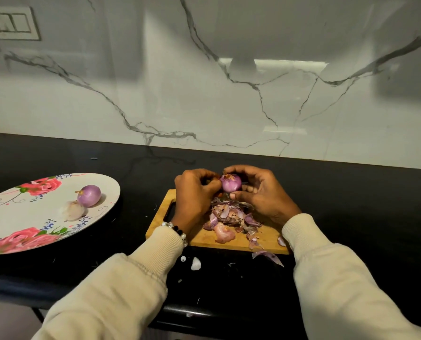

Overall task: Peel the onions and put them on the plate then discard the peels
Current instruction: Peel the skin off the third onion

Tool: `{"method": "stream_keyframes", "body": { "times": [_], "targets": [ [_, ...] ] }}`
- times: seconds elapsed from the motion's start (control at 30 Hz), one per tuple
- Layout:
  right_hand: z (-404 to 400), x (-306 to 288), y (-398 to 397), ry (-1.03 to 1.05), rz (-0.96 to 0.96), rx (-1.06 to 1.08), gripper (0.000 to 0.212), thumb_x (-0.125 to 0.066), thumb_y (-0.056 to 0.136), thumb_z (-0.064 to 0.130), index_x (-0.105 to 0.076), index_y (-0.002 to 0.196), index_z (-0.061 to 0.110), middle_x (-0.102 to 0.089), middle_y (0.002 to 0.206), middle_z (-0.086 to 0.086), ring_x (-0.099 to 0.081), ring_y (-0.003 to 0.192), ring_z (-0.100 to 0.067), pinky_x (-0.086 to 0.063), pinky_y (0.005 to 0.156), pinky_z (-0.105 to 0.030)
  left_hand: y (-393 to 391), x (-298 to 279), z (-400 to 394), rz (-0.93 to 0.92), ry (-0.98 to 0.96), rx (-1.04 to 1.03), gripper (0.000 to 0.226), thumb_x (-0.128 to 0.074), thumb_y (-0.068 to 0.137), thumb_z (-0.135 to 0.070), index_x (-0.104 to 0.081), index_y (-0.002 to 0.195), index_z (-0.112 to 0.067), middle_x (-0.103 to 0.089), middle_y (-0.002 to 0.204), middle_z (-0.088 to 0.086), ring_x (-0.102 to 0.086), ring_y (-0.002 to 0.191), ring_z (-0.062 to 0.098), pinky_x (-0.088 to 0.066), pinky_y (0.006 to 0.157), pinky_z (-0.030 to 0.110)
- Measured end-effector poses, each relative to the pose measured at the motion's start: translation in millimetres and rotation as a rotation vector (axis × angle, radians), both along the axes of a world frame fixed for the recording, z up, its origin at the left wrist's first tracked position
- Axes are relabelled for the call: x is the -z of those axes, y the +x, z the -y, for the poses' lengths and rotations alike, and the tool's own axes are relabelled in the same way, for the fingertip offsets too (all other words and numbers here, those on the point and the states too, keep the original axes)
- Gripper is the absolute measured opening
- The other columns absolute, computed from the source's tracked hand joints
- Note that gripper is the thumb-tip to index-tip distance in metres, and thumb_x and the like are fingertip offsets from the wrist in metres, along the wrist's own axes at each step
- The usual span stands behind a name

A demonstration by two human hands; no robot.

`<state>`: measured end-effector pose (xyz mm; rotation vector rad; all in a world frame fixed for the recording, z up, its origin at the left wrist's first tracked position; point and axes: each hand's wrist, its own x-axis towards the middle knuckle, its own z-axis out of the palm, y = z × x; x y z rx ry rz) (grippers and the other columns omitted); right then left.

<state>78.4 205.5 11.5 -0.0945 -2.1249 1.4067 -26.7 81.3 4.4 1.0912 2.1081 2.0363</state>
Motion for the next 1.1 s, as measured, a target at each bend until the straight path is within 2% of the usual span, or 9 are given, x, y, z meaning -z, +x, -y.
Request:
{"method": "stream_keyframes", "body": {
  "times": [0.13, 0.23, 0.37, 0.53, 0.67, 0.77, 0.87, 0.97, 1.1],
  "targets": [
    [2.9, 1.9, -2.0, -0.017, 0.002, 0.010, 0.057, -0.071, 0.076, -0.017, -0.066, 0.111, 0.027, -0.068, 0.120, 0.002, -0.062, 0.117, -0.013, -0.053, 0.098, -0.031, -0.8, 0.6, -0.8, -0.041, -0.032, -0.072, 0.009, -0.070, 0.084, -0.005, -0.076, 0.089, -0.009, -0.072, 0.075, -0.001, -0.069, 0.069, 0.011, -0.060, 0.065, 0.027],
    [3.4, 1.7, -2.7, -0.033, -0.011, 0.020, 0.057, -0.070, 0.076, -0.018, -0.066, 0.111, 0.027, -0.067, 0.120, 0.002, -0.062, 0.117, -0.013, -0.053, 0.097, -0.029, -1.2, 1.8, -2.1, 0.012, -0.025, -0.072, 0.011, -0.066, 0.088, -0.005, -0.076, 0.087, -0.010, -0.072, 0.075, 0.000, -0.070, 0.071, 0.013, -0.059, 0.064, 0.026],
    [2.1, 2.4, -4.2, -0.059, -0.044, 0.034, 0.057, -0.070, 0.075, -0.019, -0.065, 0.113, 0.023, -0.067, 0.122, -0.002, -0.062, 0.119, -0.016, -0.054, 0.095, -0.029, -5.8, 5.3, -6.3, 0.218, 0.023, 0.030, 0.019, -0.059, 0.092, -0.006, -0.072, 0.079, -0.006, -0.071, 0.072, 0.010, -0.066, 0.065, 0.022, -0.057, 0.065, 0.039],
    [2.7, 0.3, -3.1, -0.117, -0.110, 0.025, 0.055, -0.070, 0.075, -0.020, -0.064, 0.117, 0.015, -0.066, 0.124, -0.007, -0.062, 0.119, -0.018, -0.054, 0.089, -0.025, -8.6, 3.6, -10.3, 0.423, 0.064, 0.076, 0.023, -0.050, 0.098, -0.007, -0.066, 0.082, -0.004, -0.064, 0.073, 0.011, -0.058, 0.065, 0.020, -0.048, 0.061, 0.034],
    [-2.5, -6.0, 3.1, -0.243, -0.213, 0.059, 0.053, -0.071, 0.075, -0.017, -0.063, 0.118, 0.014, -0.068, 0.119, 0.000, -0.064, 0.115, -0.014, -0.054, 0.090, -0.025, -17.0, 6.1, -11.6, 0.520, 0.019, 0.024, 0.024, -0.050, 0.098, -0.012, -0.066, 0.082, -0.004, -0.064, 0.079, 0.017, -0.058, 0.067, 0.023, -0.053, 0.065, 0.039],
    [-7.6, -7.6, 3.9, -0.301, -0.244, 0.057, 0.053, -0.069, 0.077, -0.016, -0.062, 0.118, 0.017, -0.069, 0.120, 0.003, -0.063, 0.118, -0.017, -0.054, 0.097, -0.035, -14.7, 4.4, -9.5, 0.315, -0.073, -0.026, 0.010, -0.059, 0.094, -0.009, -0.068, 0.094, -0.010, -0.070, 0.085, 0.008, -0.067, 0.074, 0.021, -0.058, 0.068, 0.037],
    [-7.7, -6.3, 2.4, -0.320, -0.223, 0.007, 0.052, -0.066, 0.079, -0.017, -0.061, 0.119, 0.016, -0.068, 0.120, 0.004, -0.062, 0.121, -0.021, -0.055, 0.095, -0.036, -10.8, 4.2, -8.1, 0.132, -0.081, -0.032, 0.020, -0.064, 0.088, 0.000, -0.070, 0.100, -0.015, -0.069, 0.091, 0.001, -0.069, 0.085, 0.019, -0.060, 0.079, 0.040],
    [-5.9, -5.6, 1.6, -0.337, -0.183, -0.068, 0.051, -0.063, 0.080, -0.019, -0.061, 0.119, 0.014, -0.067, 0.122, 0.000, -0.063, 0.119, -0.021, -0.058, 0.088, -0.031, -9.3, 1.4, -6.5, 0.106, -0.035, -0.033, 0.016, -0.062, 0.091, -0.004, -0.073, 0.096, -0.014, -0.072, 0.086, 0.000, -0.069, 0.082, 0.016, -0.059, 0.076, 0.033],
    [-7.0, -3.8, 1.2, -0.313, -0.147, -0.099, 0.051, -0.062, 0.080, -0.019, -0.060, 0.123, 0.009, -0.063, 0.128, -0.008, -0.062, 0.120, -0.026, -0.058, 0.088, -0.033, -4.2, -5.3, -2.7, 0.154, 0.075, 0.077, 0.014, -0.063, 0.095, -0.018, -0.073, 0.098, -0.009, -0.074, 0.079, 0.005, -0.069, 0.070, 0.011, -0.052, 0.062, 0.024]
  ]
}}
